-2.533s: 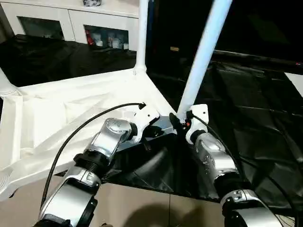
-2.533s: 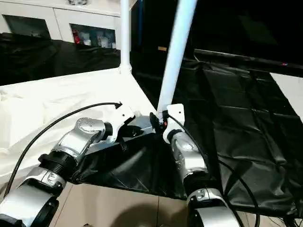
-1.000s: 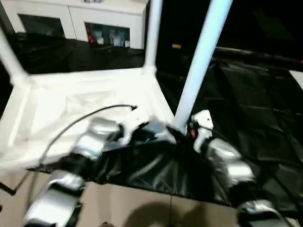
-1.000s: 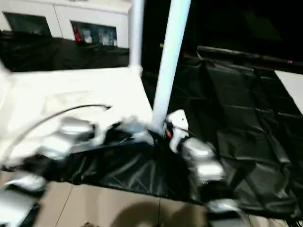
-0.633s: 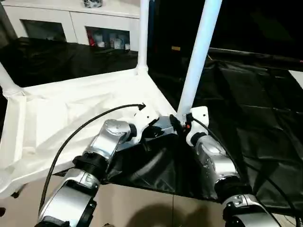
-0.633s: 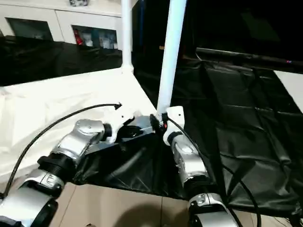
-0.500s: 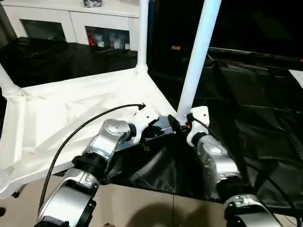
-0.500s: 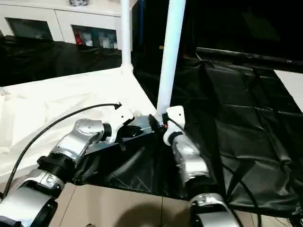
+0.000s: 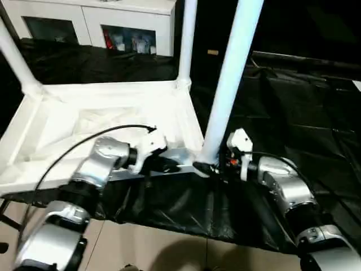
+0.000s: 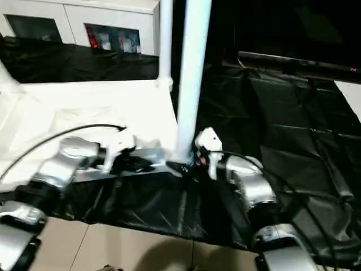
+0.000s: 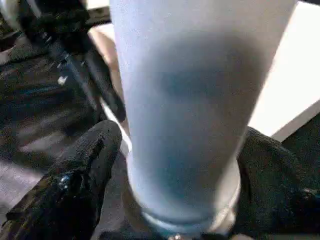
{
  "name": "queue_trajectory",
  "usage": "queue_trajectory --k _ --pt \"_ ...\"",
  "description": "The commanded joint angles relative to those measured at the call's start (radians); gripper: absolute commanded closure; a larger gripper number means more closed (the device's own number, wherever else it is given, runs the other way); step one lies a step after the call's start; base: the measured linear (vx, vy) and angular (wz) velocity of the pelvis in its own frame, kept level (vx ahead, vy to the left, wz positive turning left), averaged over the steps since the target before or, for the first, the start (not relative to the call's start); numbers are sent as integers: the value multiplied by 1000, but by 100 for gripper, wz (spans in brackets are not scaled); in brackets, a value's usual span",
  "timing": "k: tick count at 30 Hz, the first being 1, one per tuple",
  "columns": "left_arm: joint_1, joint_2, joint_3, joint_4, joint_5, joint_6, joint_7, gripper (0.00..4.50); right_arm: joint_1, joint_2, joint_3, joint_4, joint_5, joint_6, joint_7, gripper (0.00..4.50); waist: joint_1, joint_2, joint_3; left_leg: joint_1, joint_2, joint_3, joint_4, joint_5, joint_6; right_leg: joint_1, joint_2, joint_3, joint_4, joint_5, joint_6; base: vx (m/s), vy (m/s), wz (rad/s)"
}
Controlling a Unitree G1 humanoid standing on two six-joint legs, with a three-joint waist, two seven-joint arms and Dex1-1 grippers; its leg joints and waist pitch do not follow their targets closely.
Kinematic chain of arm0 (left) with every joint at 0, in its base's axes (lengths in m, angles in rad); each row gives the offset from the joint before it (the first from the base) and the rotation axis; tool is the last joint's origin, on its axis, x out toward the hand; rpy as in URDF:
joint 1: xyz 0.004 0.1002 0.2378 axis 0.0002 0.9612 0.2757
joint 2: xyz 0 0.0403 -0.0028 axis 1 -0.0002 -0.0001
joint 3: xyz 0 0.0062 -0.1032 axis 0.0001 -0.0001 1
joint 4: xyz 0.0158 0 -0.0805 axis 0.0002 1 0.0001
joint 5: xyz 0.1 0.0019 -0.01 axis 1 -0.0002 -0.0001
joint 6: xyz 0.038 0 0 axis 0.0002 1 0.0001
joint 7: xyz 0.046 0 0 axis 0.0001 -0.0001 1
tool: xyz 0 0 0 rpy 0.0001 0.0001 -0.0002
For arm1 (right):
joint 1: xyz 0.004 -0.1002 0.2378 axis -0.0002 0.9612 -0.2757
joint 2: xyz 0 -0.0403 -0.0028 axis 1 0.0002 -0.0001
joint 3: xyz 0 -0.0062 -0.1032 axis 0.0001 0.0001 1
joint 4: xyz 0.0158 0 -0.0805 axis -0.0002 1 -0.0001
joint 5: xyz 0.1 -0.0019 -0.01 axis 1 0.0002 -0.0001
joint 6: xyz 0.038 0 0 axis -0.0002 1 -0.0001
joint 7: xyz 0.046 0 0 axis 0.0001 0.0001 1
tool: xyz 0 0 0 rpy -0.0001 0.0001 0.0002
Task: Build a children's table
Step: Rotate leg to tighten
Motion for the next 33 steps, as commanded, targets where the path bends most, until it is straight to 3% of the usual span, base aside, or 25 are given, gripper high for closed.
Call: queue_trajectory --k 1,3,13,16,17,19,21,23,24,25,26,27,28,29,30,33 --pt "5 13 -13 -17 -19 -15 -41 450 -22 -18 24 8 -16 -3 47 82 7 5 -66 11 17 7 -55 -162 87 63 -29 19 -37 10 -313 0 0 0" --pt "11 26 -13 -22 -24 -17 -66 450 -27 -20 34 8 -17 0 67 103 9 11 -65 15 19 9 -55 -184 80 60 -31 21 -39 -8 -315 0 0 0" --pt "13 41 -17 -18 -24 -28 -107 450 -22 -11 46 0 2 25 118 167 17 3 -62 15 20 9 -58 -210 53 59 -32 23 -43 -80 -294 0 0 0" --pt "16 30 -23 -13 -14 -22 -73 450 6 -5 47 -10 10 50 112 175 21 2 -62 15 21 9 -57 -202 55 57 -34 24 -42 -78 -292 0 0 0" --pt "15 8 -25 -5 2 -6 -17 450 24 7 41 -12 5 66 65 175 20 -5 -61 14 21 10 -57 -200 57 58 -33 24 -43 -80 -290 0 0 0" --pt "12 -23 -23 5 14 18 48 450 46 28 31 -15 -3 67 -3 178 20 -3 -57 16 21 9 -60 -218 49 55 -36 26 -49 -122 -275 0 0 0" --pt "7 -75 -19 15 21 45 125 450 69 69 10 -13 -15 72 -120 178 17 -4 -52 20 20 7 -67 -274 24 49 -38 27 -61 -226 -251 0 0 0" --pt "-2 -131 -20 31 37 68 209 450 84 119 -13 -1 -35 64 -255 178 11 -5 -44 28 17 2 -73 -361 -11 39 -40 29 -81 -396 -195 0 0 0" --pt "-2 -131 -20 31 37 68 209 450 84 119 -13 -1 -35 64 -255 178 6 -8 -44 28 14 -6 -75 -398 -21 41 -40 25 -87 -476 -165 0 0 0" --pt "-6 -145 -23 38 42 73 227 450 84 134 -22 3 -32 68 -283 178 5 -8 -45 28 13 -8 -77 -408 -21 42 -41 23 -91 -500 -151 0 0 0" --pt "-24 -205 -34 79 66 87 310 450 69 197 -68 45 -20 71 -425 178 -1 -29 -45 27 14 -7 -77 -407 -17 38 -41 24 -97 -526 -130 0 0 0" --pt "-39 -252 -40 113 78 99 376 450 53 245 -96 81 -14 67 -532 178 -1 -24 -42 35 11 -9 -76 -422 -23 26 -44 24 -104 -574 -117 0 0 0" --pt "-39 -252 -40 113 78 99 376 450 53 245 -96 81 -14 67 -532 178 -1 -24 -42 35 11 -9 -76 -422 -23 26 -44 24 -104 -574 -117 0 0 0" --pt "-50 -288 -40 135 84 108 437 450 42 284 -106 98 -17 65 -614 178 -6 -19 -38 42 10 -15 -75 -469 -30 20 -44 17 -117 -644 -92 0 0 0" --pt "-56 -304 -34 143 83 116 466 450 36 304 -110 103 -19 65 -652 178 -9 -31 -37 42 10 -16 -75 -482 -29 19 -43 13 -121 -661 -83 0 0 0" --pt "-65 -333 -31 155 101 109 523 450 10 354 -93 104 -60 28 -741 178 -22 -25 -39 40 8 -27 -82 -530 -29 25 -42 -4 -133 -672 -57 0 0 0"
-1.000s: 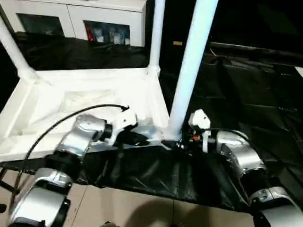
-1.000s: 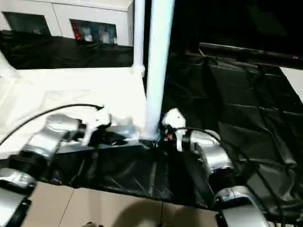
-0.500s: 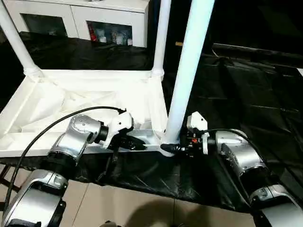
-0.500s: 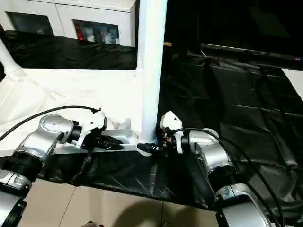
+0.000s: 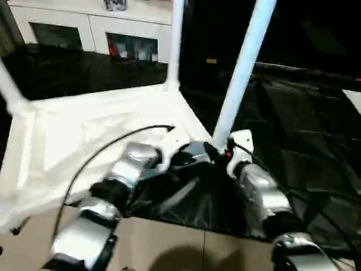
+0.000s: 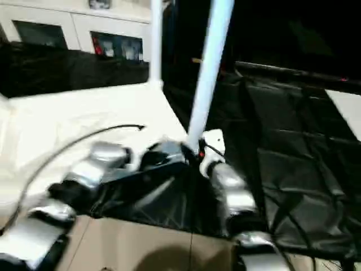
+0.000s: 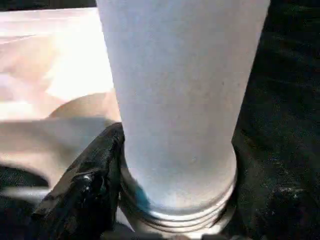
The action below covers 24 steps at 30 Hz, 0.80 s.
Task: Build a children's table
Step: Rotate leg to tighten
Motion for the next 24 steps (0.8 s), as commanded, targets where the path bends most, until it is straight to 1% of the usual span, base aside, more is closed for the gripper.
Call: queue_trajectory --k 1,2,3,4,5,6,7,8,9,10,11,12,14,15,16,17,18,19,20,21,22,23,24 --pt "-3 -80 -25 33 -10 -4 72 450 -7 95 94 10 -21 -8 39 178 -13 -2 -32 24 10 -18 -81 -535 -22 3 -38 1 -112 -665 -64 0 0 0" --pt "-2 -80 -24 33 -4 -7 70 450 -10 98 95 6 -28 -23 35 178 -15 2 -33 28 10 -18 -81 -553 -19 1 -38 -1 -117 -657 -63 0 0 0" --pt "0 -76 -24 28 -4 -7 64 450 -11 93 92 1 -26 -28 43 122 -17 1 -36 23 11 -19 -85 -545 -13 9 -39 -2 -115 -627 -68 0 0 0" --pt "6 -70 -25 19 -4 -11 52 450 -10 84 87 -7 -20 -29 56 109 -15 6 -38 20 13 -20 -88 -532 -11 14 -41 1 -110 -600 -75 0 0 0" --pt "15 -54 -27 4 -4 -21 25 450 -9 61 78 -19 -6 -31 93 109 -14 4 -39 15 15 -19 -91 -516 -8 15 -40 5 -106 -569 -84 0 0 0" --pt "19 -45 -28 -3 -4 -26 13 450 -8 48 75 -25 -1 -33 116 106 -13 2 -38 12 15 -14 -91 -507 0 13 -39 12 -101 -529 -105 0 0 0" --pt "25 -31 -29 -11 -3 -40 -4 450 -5 28 72 -30 4 -36 148 96 -12 3 -39 10 14 -14 -91 -497 3 15 -40 13 -99 -519 -111 0 0 0" --pt "33 -9 -30 -17 -6 -84 -49 450 -2 -4 63 -35 15 -49 204 80 -11 2 -42 6 15 -11 -91 -466 8 19 -41 18 -95 -483 -123 0 0 0" --pt "41 11 -33 -29 -12 -99 -83 450 2 -31 64 -45 26 -49 253 66 -5 4 -47 2 17 -8 -89 -430 21 24 -41 21 -90 -425 -139 0 0 0" --pt "49 29 -35 -42 -21 -111 -119 450 6 -57 69 -55 34 -49 296 60 -4 2 -49 -1 17 -5 -86 -407 26 24 -40 24 -85 -385 -150 0 0 0" --pt "53 38 -36 -49 -27 -118 -138 450 7 -69 73 -58 33 -51 314 60 0 0 -48 -2 18 0 -83 -379 39 23 -40 26 -79 -348 -170 0 0 0" --pt "58 49 -36 -58 -35 -121 -164 450 8 -87 80 -61 28 -55 336 48 0 -1 -45 -3 18 3 -83 -365 46 23 -40 26 -77 -356 -178 0 0 0" --pt "61 87 -41 -73 -40 -138 -228 450 5 -136 97 -59 13 -72 400 23 2 2 -46 -3 17 4 -81 -357 44 23 -42 26 -78 -382 -176 0 0 0" --pt "63 113 -44 -83 -47 -151 -278 450 2 -167 104 -60 14 -81 456 23 7 2 -48 0 19 8 -76 -339 45 18 -41 30 -76 -364 -185 36 -51 7" --pt "63 130 -42 -92 -58 -159 -317 450 3 -190 118 -67 14 -88 511 23 9 4 -48 0 19 9 -74 -336 47 18 -40 31 -73 -352 -190 36 -51 7" --pt "64 141 -41 -98 -65 -163 -342 450 4 -206 128 -72 14 -93 548 23 12 4 -50 -1 21 10 -73 -315 48 21 -40 31 -66 -315 -203 0 0 0" --pt "65 150 -40 -109 -75 -160 -371 450 5 -221 137 -79 16 -93 586 23 13 7 -53 0 21 11 -72 -296 51 24 -38 31 -61 -283 -214 51 -27 5" --pt "67 170 -45 -127 -84 -156 -417 450 3 -245 150 -86 20 -90 657 23 16 11 -57 -3 21 14 -68 -227 65 30 -33 30 -47 -164 -247 51 -27 5" --pt "67 170 -45 -127 -84 -156 -417 450 3 -245 150 -86 20 -90 657 23 16 11 -57 -3 21 14 -68 -227 65 30 -33 30 -47 -164 -247 53 -9 1" --pt "68 189 -53 -137 -90 -156 -463 450 -3 -266 164 -85 15 -86 717 23 19 10 -61 -9 20 14 -63 -157 86 40 -32 27 -31 -59 -273 0 0 0" --pt "67 193 -55 -134 -88 -164 -471 450 -7 -276 173 -83 8 -90 740 23 20 12 -61 -8 21 15 -62 -138 93 39 -31 26 -27 -30 -282 0 0 0" --pt "66 194 -55 -133 -88 -165 -473 450 -8 -277 174 -82 7 -91 744 23 22 15 -63 -8 22 16 -58 -107 101 42 -27 24 -20 26 -301 0 0 0" --pt "64 199 -56 -129 -89 -172 -484 450 -13 -290 186 -79 0 -95 771 39 23 14 -62 -9 22 19 -55 -103 108 42 -26 24 -16 55 -311 0 0 0"
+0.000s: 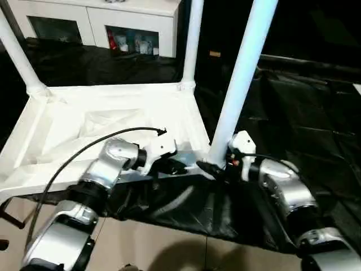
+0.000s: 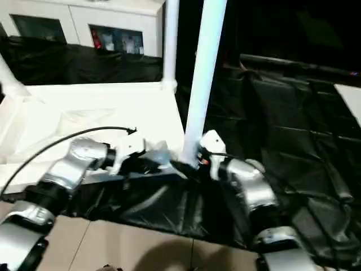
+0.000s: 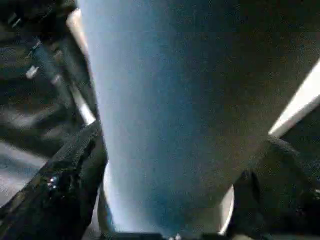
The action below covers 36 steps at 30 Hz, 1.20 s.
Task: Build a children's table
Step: Rotate leg to tighten
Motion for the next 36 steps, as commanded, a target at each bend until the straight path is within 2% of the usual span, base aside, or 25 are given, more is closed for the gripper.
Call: queue_trajectory --k 1,2,4,7,11,13,14,17,18,19,20,21,25,26,27,29,30,31,32,33,34,35,36 --pt "8 -3 -27 -7 -6 -21 -42 450 -14 -11 20 -8 -10 -9 34 39 3 2 -66 9 17 10 -50 -112 104 61 -31 21 -28 42 -301 0 0 0" --pt "6 2 -28 -5 -6 -23 -50 450 -19 -14 23 -6 -9 -9 46 58 4 2 -64 11 18 11 -50 -133 103 60 -33 22 -29 24 -301 0 0 0" --pt "2 10 -29 0 -10 -30 -66 450 -30 -17 28 1 -1 -6 66 61 5 0 -64 15 18 13 -51 -164 97 58 -33 22 -32 -19 -297 0 0 0" --pt "3 22 -25 -6 -19 -30 -97 450 -38 -14 32 -1 16 8 97 90 6 0 -60 17 22 17 -55 -212 74 53 -36 25 -41 -110 -276 0 0 0" --pt "3 28 -23 -3 -23 -29 -114 450 -25 -9 38 -15 22 25 124 108 8 3 -58 17 25 19 -55 -231 53 50 -35 26 -42 -153 -261 0 0 0" --pt "3 31 -24 6 -23 -33 -116 450 -8 -2 39 -26 30 40 129 141 7 5 -56 18 23 20 -56 -249 42 48 -34 27 -46 -174 -253 0 0 0" --pt "3 29 -24 11 -20 -31 -109 450 3 2 36 -32 34 49 126 141 7 4 -57 18 23 19 -56 -255 37 49 -34 27 -46 -185 -248 0 0 0" --pt "-3 4 -27 34 8 -4 -29 450 42 29 13 -40 32 69 33 155 7 1 -53 19 23 18 -60 -278 24 45 -37 28 -52 -234 -231 0 0 0" --pt "-12 -22 -22 53 21 22 38 450 55 57 -3 -27 11 58 -75 167 4 -3 -51 21 22 16 -63 -303 15 42 -38 28 -58 -285 -216 0 0 0" --pt "-17 -47 -13 61 21 43 81 450 58 81 -18 -12 -2 60 -158 173 2 0 -49 27 21 14 -64 -335 1 34 -41 30 -66 -345 -202 0 0 0" --pt "-17 -47 -13 61 21 43 81 450 58 81 -18 -12 -2 60 -158 173 -1 -2 -47 27 19 13 -65 -347 -6 33 -40 30 -70 -377 -190 0 0 0" --pt "-22 -71 -8 69 23 61 125 450 58 107 -34 5 -10 59 -240 178 -5 -3 -48 23 17 9 -66 -352 -16 36 -42 30 -72 -420 -170 0 0 0" --pt "-39 -174 -2 104 51 109 313 450 34 224 -113 80 18 83 -515 179 -13 -4 -46 24 15 2 -70 -394 -31 30 -42 26 -83 -490 -138 0 0 0" --pt "-40 -177 -1 105 52 110 318 450 33 227 -114 81 19 84 -521 180 -16 -5 -45 24 13 1 -71 -406 -27 29 -40 23 -88 -509 -128 0 0 0" --pt "-43 -206 -2 113 59 120 362 450 21 262 -119 95 15 82 -591 180 -18 -1 -46 28 11 2 -68 -418 -23 23 -40 24 -92 -518 -123 0 0 0" --pt "-51 -243 -6 129 76 127 433 450 -3 316 -119 113 -2 82 -695 180 -24 -1 -44 24 9 -1 -70 -426 -25 23 -39 21 -95 -541 -112 0 0 0" --pt "-55 -262 -11 138 85 125 459 450 -27 353 -110 127 -24 69 -765 180 -25 0 -44 27 8 -2 -69 -436 -28 19 -40 19 -99 -567 -99 0 0 0" --pt "-57 -268 -10 140 87 127 467 450 -36 369 -104 132 -33 57 -776 180 -25 6 -44 27 7 -5 -70 -442 -29 20 -41 18 -99 -573 -95 0 0 0" --pt "-59 -269 -11 139 92 122 470 450 -49 383 -98 132 -42 36 -784 180 -29 1 -44 22 6 -8 -72 -451 -26 25 -39 15 -101 -583 -84 0 0 0" --pt "-59 -268 -11 139 93 120 470 450 -50 385 -98 131 -43 33 -785 180 -28 3 -47 22 6 -9 -73 -450 -23 25 -40 15 -102 -572 -79 0 0 0" --pt "-59 -262 -13 133 98 118 466 450 -56 385 -98 129 -48 20 -779 125 -27 4 -48 21 6 -12 -75 -444 -16 28 -39 16 -101 -541 -86 0 0 0" --pt "-59 -260 -12 131 99 120 465 450 -58 384 -98 129 -51 16 -775 125 -27 4 -48 21 6 -12 -75 -444 -16 28 -39 16 -101 -541 -86 0 0 0" --pt "-56 -250 -12 125 99 116 453 450 -59 376 -103 127 -48 11 -762 111 -26 4 -49 16 8 -12 -80 -422 -11 32 -37 18 -95 -471 -107 0 0 0"
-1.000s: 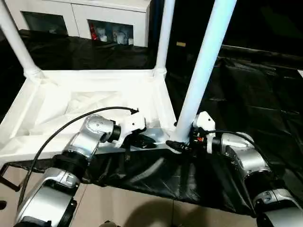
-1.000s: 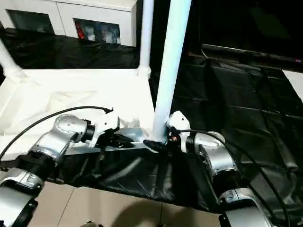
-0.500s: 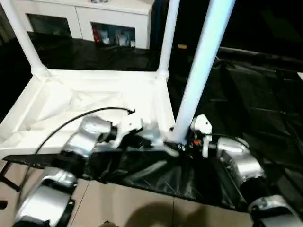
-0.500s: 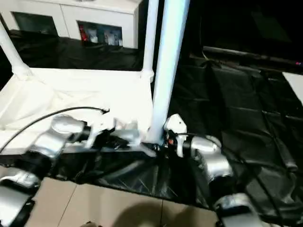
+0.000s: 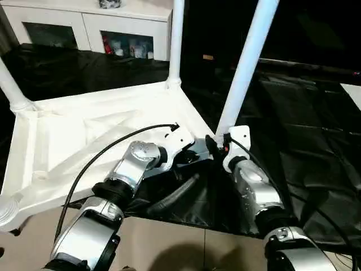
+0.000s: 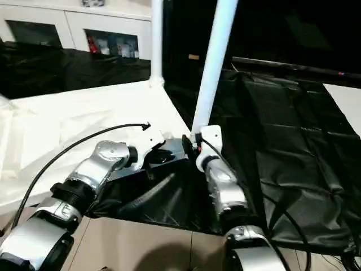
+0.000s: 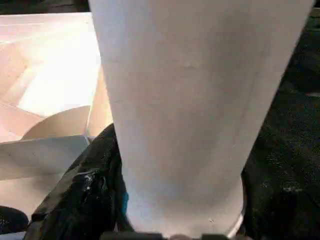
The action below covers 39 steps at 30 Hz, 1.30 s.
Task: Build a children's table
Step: Rotate leg to tighten
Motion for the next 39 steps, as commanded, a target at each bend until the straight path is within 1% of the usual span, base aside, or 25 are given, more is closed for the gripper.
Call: queue_trajectory --k 1,2,5,6,8,9,10,11,13,14,15,16,17,19,20,21,23,24,26,30,32,35,36,38,39 --pt "1 -45 -34 16 6 1 14 450 -22 74 70 8 -4 -13 73 111 -2 4 -47 12 12 -8 -83 -422 -4 26 -32 16 -87 -449 -121 0 0 0" --pt "8 -17 -31 1 -4 -21 -32 450 -20 41 59 -2 9 -7 117 104 -2 6 -46 13 12 -7 -82 -432 -2 25 -32 17 -85 -435 -134 0 0 0" --pt "20 18 -13 -19 -42 -33 -113 450 -13 -18 53 -17 25 4 187 70 -2 4 -48 6 12 -6 -82 -415 8 35 -33 18 -80 -405 -148 0 0 0" --pt "29 38 -8 -36 -62 -47 -159 450 -4 -47 60 -40 26 6 230 66 -1 3 -50 7 13 -2 -79 -381 15 35 -34 21 -76 -359 -167 0 0 0" --pt "34 51 -8 -45 -68 -50 -186 450 0 -65 66 -49 23 2 252 59 2 3 -52 6 14 1 -77 -346 26 38 -34 23 -72 -329 -184 0 0 0" --pt "43 86 -13 -61 -80 -66 -258 450 9 -117 89 -81 26 -8 357 59 4 -6 -54 6 14 5 -72 -317 35 40 -35 23 -68 -304 -194 0 0 0" --pt "45 93 -14 -64 -82 -68 -274 450 11 -129 95 -88 27 -11 385 59 8 -4 -56 4 13 5 -71 -298 42 44 -35 23 -64 -281 -197 0 0 0" --pt "45 97 -15 -65 -84 -70 -283 450 11 -136 98 -92 28 -12 402 59 10 -3 -59 2 13 8 -68 -249 58 47 -36 24 -57 -222 -211 0 0 0" --pt "53 125 -20 -87 -93 -66 -338 450 28 -189 132 -130 36 -26 545 59 11 -6 -58 3 17 11 -63 -205 76 46 -34 24 -49 -149 -236 51 -15 2" --pt "62 148 -24 -115 -105 -58 -388 450 45 -231 163 -167 50 -28 671 59 12 -6 -62 0 17 9 -59 -180 94 54 -33 22 -38 -93 -253 58 -6 1" --pt "68 160 -28 -128 -110 -62 -412 450 53 -250 177 -183 58 -22 729 59 14 -5 -62 1 18 12 -56 -155 116 55 -32 22 -33 -40 -270 59 2 -1" --pt "73 174 -34 -137 -113 -65 -436 450 56 -268 189 -192 61 -20 782 59 14 -4 -61 0 18 11 -56 -149 122 55 -31 22 -31 -24 -280 59 2 -1" --pt "79 190 -40 -145 -115 -71 -462 450 58 -286 202 -198 61 -17 833 59 16 1 -62 2 18 12 -54 -139 129 55 -31 22 -26 4 -294 0 0 0" --pt "84 206 -45 -148 -113 -81 -481 450 55 -297 210 -197 62 -13 862 59 20 1 -62 5 20 15 -53 -135 128 56 -28 20 -24 20 -306 0 0 0" --pt "86 210 -46 -150 -113 -85 -488 450 53 -301 213 -196 63 -11 870 76 21 2 -62 7 22 15 -52 -135 124 55 -27 19 -22 23 -311 0 0 0" --pt "90 222 -48 -155 -113 -91 -506 450 47 -311 225 -196 61 -7 893 76 23 8 -60 9 23 16 -54 -148 118 54 -28 19 -23 5 -311 0 0 0" --pt "91 235 -56 -156 -108 -102 -526 450 41 -321 238 -193 54 -9 915 98 25 5 -60 10 24 17 -55 -167 108 54 -28 19 -26 -23 -305 0 0 0" --pt "88 243 -62 -152 -105 -113 -537 450 36 -323 241 -191 53 -8 921 113 28 8 -56 12 24 17 -58 -209 86 51 -30 21 -32 -86 -293 0 0 0" --pt "88 247 -63 -153 -104 -115 -544 450 34 -325 241 -195 57 -1 931 123 30 5 -54 13 24 17 -60 -242 65 49 -31 23 -38 -150 -274 0 0 0" --pt "82 256 -69 -152 -103 -121 -558 450 36 -330 250 -196 57 14 966 156 33 4 -52 16 25 18 -63 -276 37 43 -33 25 -44 -229 -246 0 0 0" --pt "79 257 -69 -151 -105 -118 -561 450 39 -327 247 -197 62 22 974 168 33 1 -53 15 26 18 -63 -272 34 43 -32 25 -44 -231 -241 0 0 0" --pt "78 257 -65 -153 -108 -106 -559 450 54 -319 246 -207 85 51 983 174 34 3 -55 13 25 18 -62 -250 36 45 -31 24 -40 -205 -242 0 0 0" --pt "80 256 -63 -154 -108 -97 -554 450 61 -312 243 -209 90 62 975 174 34 4 -56 11 25 18 -61 -230 39 47 -30 23 -36 -170 -248 0 0 0" --pt "78 240 -60 -142 -91 -73 -500 450 79 -291 225 -210 100 97 927 176 34 2 -56 12 25 20 -60 -223 42 46 -29 24 -35 -151 -252 0 0 0" --pt "69 211 -53 -119 -84 -49 -443 450 90 -262 210 -197 89 108 842 176 34 1 -55 11 24 19 -61 -226 39 47 -31 23 -36 -164 -252 0 0 0"
